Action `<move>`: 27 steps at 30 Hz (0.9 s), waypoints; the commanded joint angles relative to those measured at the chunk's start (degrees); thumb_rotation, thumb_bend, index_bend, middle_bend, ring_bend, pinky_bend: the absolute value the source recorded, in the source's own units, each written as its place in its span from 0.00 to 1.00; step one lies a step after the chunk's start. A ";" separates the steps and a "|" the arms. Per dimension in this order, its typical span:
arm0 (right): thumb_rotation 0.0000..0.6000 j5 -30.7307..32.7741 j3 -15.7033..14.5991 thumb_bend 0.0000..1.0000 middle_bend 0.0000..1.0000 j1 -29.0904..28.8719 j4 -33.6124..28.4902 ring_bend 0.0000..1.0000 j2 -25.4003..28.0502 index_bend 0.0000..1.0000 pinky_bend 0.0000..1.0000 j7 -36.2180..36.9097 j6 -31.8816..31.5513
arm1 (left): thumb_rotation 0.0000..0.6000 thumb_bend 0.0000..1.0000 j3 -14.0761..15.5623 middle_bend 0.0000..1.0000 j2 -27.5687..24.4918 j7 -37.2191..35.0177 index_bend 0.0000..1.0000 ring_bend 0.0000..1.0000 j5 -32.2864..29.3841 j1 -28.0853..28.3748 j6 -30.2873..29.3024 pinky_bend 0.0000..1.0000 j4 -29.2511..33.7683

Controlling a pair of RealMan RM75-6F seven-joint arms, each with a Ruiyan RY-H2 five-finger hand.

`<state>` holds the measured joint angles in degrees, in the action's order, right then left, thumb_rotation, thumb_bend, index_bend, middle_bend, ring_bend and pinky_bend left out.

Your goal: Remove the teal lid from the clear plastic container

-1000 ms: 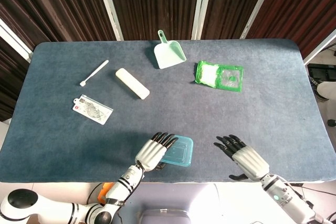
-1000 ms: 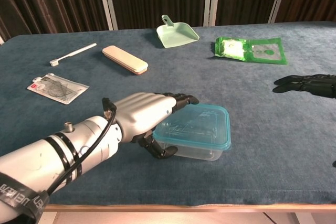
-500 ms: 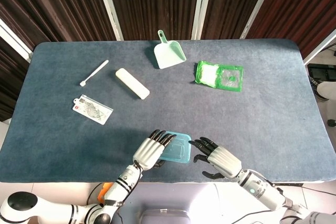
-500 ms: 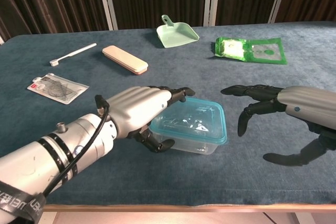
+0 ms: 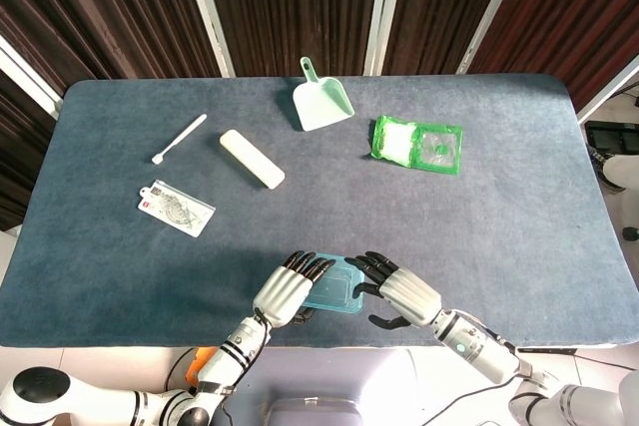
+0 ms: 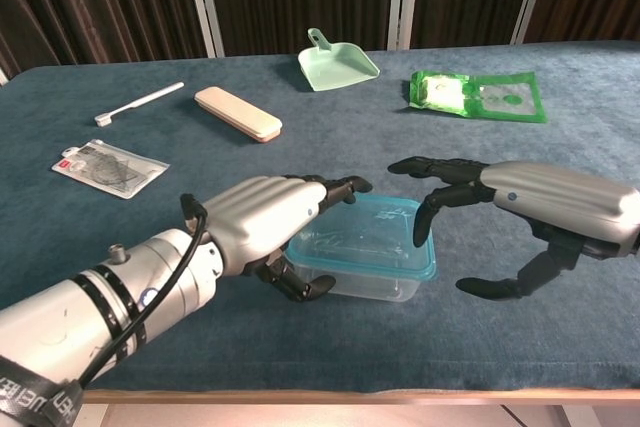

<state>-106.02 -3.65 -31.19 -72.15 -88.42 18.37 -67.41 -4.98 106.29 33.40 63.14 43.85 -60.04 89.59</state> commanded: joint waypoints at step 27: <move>1.00 4.66 0.03 0.43 0.02 -2.68 -1.53 0.00 -3.67 0.60 0.00 -4.59 1.79 | 1.00 0.36 0.05 0.54 -0.97 -1.15 0.00 0.41 1.45 -1.24 0.38 0.52 0.34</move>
<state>-101.39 -3.62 -33.86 -73.68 -92.06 13.80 -65.62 -4.93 105.33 32.25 64.59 42.62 -59.65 89.93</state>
